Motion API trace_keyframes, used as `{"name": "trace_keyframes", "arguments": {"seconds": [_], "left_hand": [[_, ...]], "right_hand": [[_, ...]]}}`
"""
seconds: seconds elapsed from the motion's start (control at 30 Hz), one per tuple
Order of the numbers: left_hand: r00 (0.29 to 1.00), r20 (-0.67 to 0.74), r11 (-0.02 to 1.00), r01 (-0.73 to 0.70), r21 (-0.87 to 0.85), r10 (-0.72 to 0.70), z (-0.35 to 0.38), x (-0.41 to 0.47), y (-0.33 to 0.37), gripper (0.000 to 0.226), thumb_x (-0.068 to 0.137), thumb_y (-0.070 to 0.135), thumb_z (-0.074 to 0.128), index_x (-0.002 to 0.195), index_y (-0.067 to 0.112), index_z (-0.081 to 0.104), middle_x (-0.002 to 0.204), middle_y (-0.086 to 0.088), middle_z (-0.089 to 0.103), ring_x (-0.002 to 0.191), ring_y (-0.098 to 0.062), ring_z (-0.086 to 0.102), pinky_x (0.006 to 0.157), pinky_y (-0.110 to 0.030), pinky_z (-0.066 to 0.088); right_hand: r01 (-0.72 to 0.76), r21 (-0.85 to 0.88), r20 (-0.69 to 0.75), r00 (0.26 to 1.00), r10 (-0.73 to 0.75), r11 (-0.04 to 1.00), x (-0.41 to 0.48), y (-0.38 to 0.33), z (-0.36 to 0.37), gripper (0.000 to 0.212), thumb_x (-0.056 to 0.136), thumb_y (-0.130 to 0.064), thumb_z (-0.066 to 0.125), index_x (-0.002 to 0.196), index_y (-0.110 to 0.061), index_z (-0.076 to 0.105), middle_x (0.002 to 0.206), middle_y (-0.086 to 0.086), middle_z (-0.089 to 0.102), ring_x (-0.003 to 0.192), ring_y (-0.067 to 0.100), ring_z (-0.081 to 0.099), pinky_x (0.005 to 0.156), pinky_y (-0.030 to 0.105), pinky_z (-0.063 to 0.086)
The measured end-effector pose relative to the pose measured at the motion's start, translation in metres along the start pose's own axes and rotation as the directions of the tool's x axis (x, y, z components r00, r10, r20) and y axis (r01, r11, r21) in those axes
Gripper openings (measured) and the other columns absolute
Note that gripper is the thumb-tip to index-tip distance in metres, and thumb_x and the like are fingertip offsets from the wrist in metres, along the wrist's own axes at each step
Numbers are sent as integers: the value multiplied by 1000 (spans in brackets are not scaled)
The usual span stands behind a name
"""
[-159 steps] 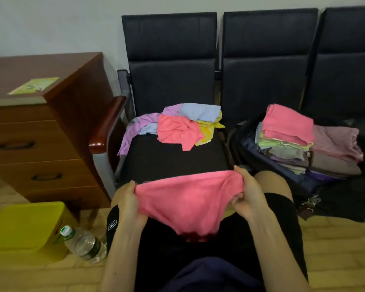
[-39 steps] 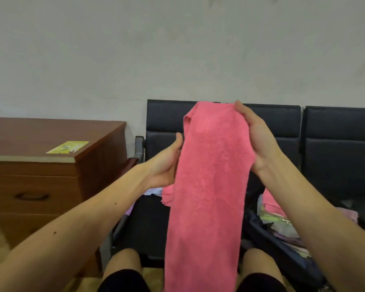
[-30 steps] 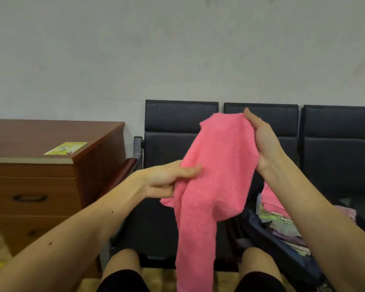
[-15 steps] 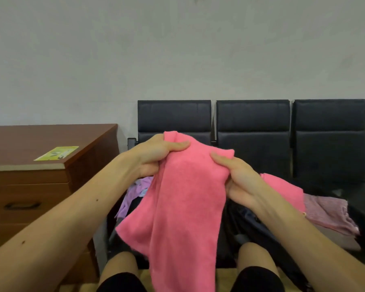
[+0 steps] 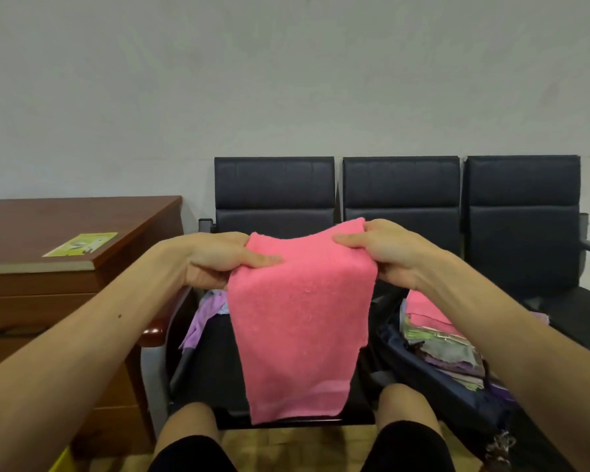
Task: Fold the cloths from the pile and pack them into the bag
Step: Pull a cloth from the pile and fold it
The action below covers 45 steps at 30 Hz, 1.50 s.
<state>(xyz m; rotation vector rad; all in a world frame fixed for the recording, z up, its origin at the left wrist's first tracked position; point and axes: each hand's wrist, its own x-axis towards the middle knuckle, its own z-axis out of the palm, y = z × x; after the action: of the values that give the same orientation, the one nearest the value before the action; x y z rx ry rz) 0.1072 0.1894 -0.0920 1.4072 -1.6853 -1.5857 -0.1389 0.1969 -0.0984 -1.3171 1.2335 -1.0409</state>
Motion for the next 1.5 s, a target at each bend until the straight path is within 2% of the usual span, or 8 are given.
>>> {"name": "trace_keyframes", "arguments": {"seconds": [0.13,0.27,0.43,0.6,0.73,0.9,1.17,1.5], "left_hand": [[991,-130,990,-35,-140,16,4,3,5,46,87,19,66,129,0,61,92,-9,75,68,-14,71,54,-24,56],[939,-331,966,-168,-194,97,8,17,1,73,87,20,72,150,11,36,132,-8,56,93,-15,65,64,-27,54],[918,-310,933,-312,-181,247,5,18,2,32,86,11,70,117,14,69,106,-4,71,95,-15,66,76,-24,57],[917,-174,921,-318,223,359,-10,10,-1,67,53,19,90,118,20,72,116,-3,73,107,-20,70,93,-33,56],[894,-199,813,-247,528,402,-14,12,-1,50,68,15,89,114,26,75,114,8,72,106,-13,68,96,-32,54],[859,-275,802,-225,553,431,-15,16,-2,42,72,14,87,112,19,76,104,4,75,96,-11,70,89,-29,57],[772,-392,763,-179,621,500,-8,24,-4,40,70,18,89,108,15,76,95,1,74,87,-14,70,82,-33,58],[701,-454,695,-83,715,551,0,28,-5,22,72,22,88,89,11,78,72,6,67,70,-5,61,57,-14,40]], "right_hand": [[-28,-152,-95,995,14,988,5,-4,-4,36,91,-16,70,118,7,62,76,7,63,52,11,52,48,24,48],[58,-111,-172,982,-76,992,16,1,-9,65,91,-28,71,144,-7,39,109,8,63,77,16,61,68,34,54],[103,-48,91,991,-98,994,17,2,-17,16,83,-18,77,98,-15,74,88,-2,72,82,12,65,71,26,54],[234,-292,151,969,-197,927,12,-1,-23,36,72,-1,83,106,-10,74,100,8,74,91,18,72,75,25,59],[367,-563,186,929,-319,741,8,-7,-16,29,76,-9,83,104,-15,77,92,-5,75,82,6,70,69,17,54],[371,-745,156,905,-395,555,10,-7,-12,31,80,-18,80,110,-18,76,94,-9,72,81,1,65,65,13,47],[277,-840,12,869,-494,467,13,1,-8,21,81,-22,80,99,-12,77,92,6,73,76,19,67,58,22,45],[202,-907,-26,850,-526,370,8,5,-4,17,85,-30,75,90,-14,75,90,5,70,86,27,63,70,33,45]]}}
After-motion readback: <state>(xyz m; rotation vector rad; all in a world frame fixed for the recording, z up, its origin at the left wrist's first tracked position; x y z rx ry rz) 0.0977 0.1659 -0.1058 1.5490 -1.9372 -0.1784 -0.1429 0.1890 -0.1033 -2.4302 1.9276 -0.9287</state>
